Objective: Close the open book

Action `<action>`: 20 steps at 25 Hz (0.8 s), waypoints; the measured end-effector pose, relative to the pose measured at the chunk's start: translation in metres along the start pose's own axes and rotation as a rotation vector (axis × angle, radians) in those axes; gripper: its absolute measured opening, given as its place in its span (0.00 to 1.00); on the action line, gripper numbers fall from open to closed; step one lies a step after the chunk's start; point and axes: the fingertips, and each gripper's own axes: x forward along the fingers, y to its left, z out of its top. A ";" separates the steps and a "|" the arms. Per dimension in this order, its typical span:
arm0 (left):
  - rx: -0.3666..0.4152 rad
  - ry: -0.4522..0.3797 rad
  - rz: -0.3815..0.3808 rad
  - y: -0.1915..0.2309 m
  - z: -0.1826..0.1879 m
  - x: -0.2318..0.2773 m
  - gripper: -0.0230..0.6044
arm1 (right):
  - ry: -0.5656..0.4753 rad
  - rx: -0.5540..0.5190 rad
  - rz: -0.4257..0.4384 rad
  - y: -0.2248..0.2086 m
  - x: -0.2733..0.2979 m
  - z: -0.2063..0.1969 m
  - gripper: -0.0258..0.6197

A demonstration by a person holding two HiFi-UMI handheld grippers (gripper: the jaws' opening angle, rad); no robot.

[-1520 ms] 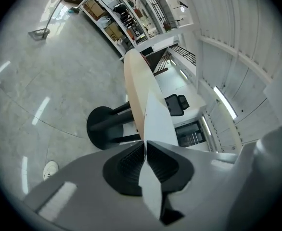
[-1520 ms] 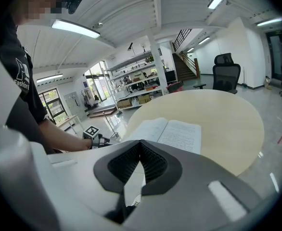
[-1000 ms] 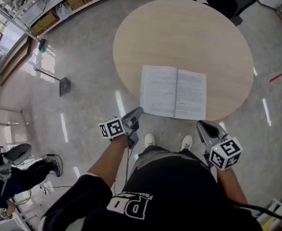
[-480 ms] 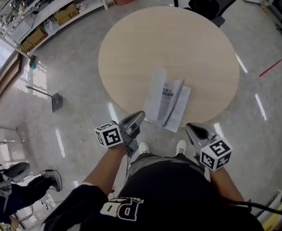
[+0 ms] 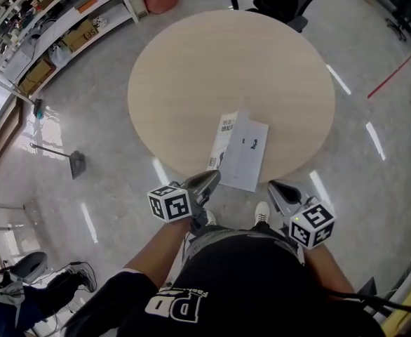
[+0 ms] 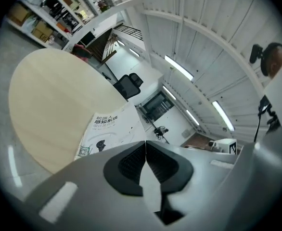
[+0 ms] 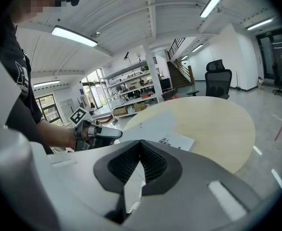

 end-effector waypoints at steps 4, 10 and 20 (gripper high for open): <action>0.152 0.193 -0.020 -0.026 -0.033 0.032 0.18 | -0.002 0.007 -0.013 -0.003 -0.008 0.001 0.05; 0.319 0.390 -0.038 -0.045 -0.069 0.042 0.23 | 0.001 0.011 -0.022 -0.004 -0.011 -0.003 0.05; 0.304 0.306 0.013 -0.034 -0.046 0.019 0.10 | 0.014 -0.003 -0.008 0.005 -0.001 -0.001 0.05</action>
